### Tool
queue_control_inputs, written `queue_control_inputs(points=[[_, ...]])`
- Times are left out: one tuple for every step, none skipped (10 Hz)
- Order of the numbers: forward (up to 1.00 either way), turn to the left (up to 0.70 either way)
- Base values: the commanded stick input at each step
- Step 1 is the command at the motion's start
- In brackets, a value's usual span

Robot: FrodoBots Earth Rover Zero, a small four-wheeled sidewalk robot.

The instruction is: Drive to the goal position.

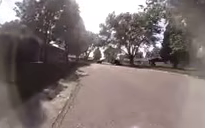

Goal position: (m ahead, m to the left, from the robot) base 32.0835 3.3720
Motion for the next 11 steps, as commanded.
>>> queue_control_inputs(points=[[1.00,0.00],[1.00,0.00],[1.00,0.00],[1.00,0.00],[1.00,0.00],[1.00,0.00],[1.00,0.06],[1.00,0.22],[1.00,0.35],[1.00,0.03],[1.00,0.03]])
